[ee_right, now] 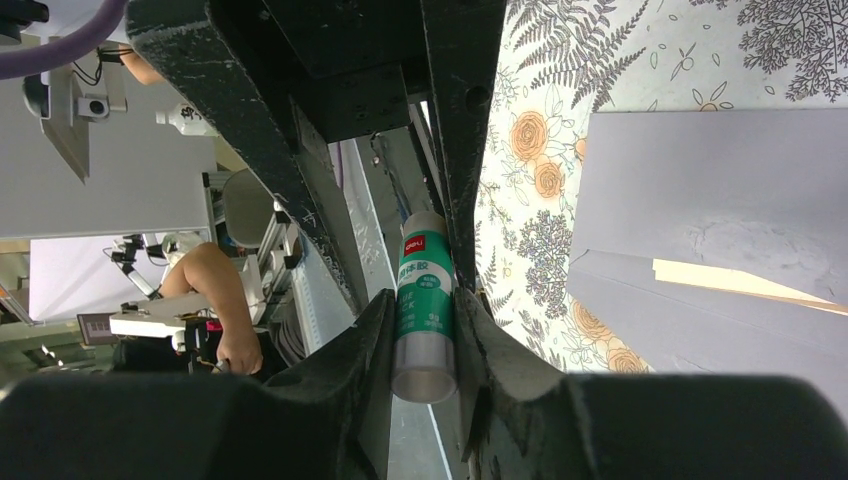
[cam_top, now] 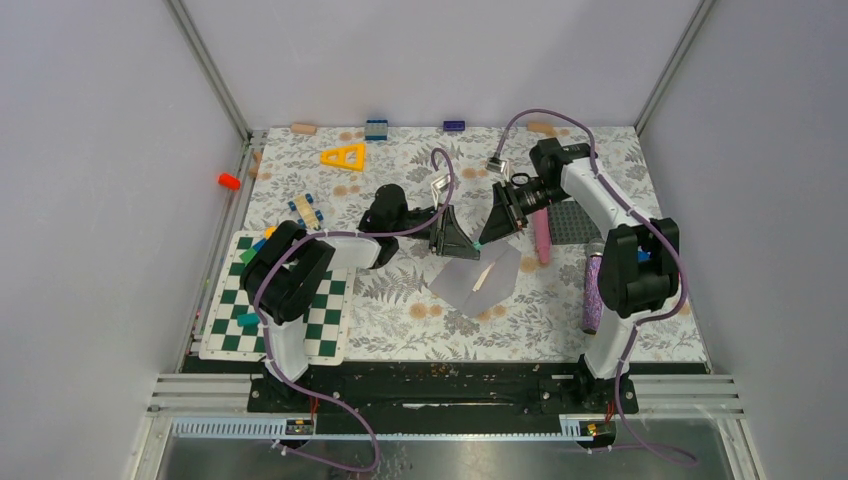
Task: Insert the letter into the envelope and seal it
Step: Place the solid glue at the center of the board.
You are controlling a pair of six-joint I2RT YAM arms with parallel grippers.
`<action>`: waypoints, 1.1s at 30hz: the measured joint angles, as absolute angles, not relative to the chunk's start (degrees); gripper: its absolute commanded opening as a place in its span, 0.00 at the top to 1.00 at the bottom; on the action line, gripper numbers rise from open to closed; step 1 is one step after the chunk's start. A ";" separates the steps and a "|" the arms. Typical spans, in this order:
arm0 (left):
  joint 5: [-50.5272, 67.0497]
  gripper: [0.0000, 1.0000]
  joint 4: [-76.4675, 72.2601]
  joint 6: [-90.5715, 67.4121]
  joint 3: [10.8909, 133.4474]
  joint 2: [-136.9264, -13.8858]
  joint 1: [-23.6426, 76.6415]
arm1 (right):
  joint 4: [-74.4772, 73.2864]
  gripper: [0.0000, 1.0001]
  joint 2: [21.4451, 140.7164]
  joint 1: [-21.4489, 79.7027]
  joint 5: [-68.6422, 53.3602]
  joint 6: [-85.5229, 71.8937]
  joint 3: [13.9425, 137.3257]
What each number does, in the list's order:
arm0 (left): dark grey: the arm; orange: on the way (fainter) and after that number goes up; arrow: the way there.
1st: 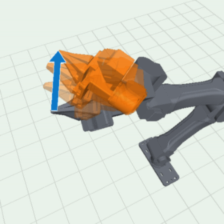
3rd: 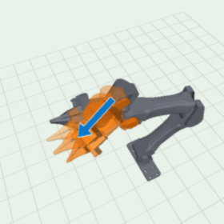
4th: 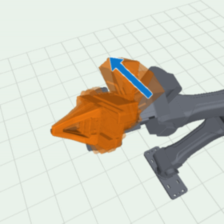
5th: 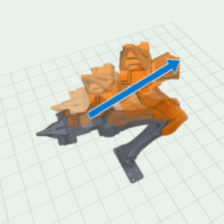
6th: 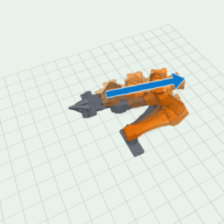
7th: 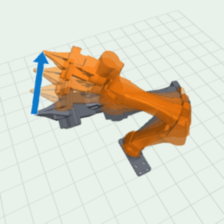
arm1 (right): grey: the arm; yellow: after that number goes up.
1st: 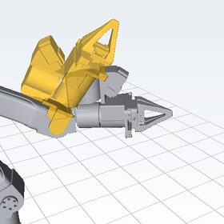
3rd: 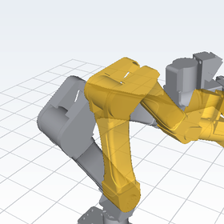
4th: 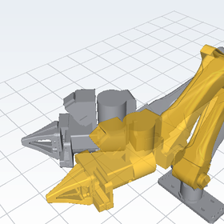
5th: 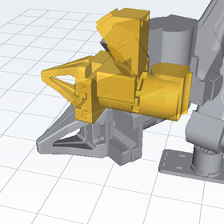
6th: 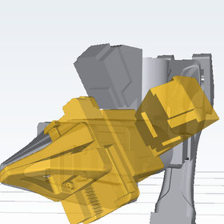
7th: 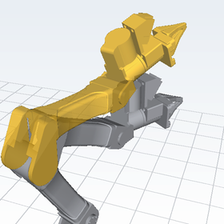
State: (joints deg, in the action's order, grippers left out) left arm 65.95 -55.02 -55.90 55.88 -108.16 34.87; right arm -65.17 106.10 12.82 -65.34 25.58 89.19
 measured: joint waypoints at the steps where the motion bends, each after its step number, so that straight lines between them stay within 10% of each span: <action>1: 66.00 0.58 -54.92 -55.86 55.88 -108.16 34.87 | -65.25 1.00 106.13 12.88 -65.28 25.71 89.19; 16: 65.98 0.49 -52.42 -53.56 55.90 -108.14 34.92 | -72.07 1.00 110.45 13.85 -65.21 30.85 93.12; 27: 66.26 0.85 -52.21 -52.51 55.96 -108.14 34.92 | -77.03 0.99 111.07 14.33 -65.25 35.33 94.02; 33: 66.67 0.87 -51.90 -52.31 56.14 -108.14 34.94 | -77.54 0.05 111.61 14.33 -65.45 35.68 94.48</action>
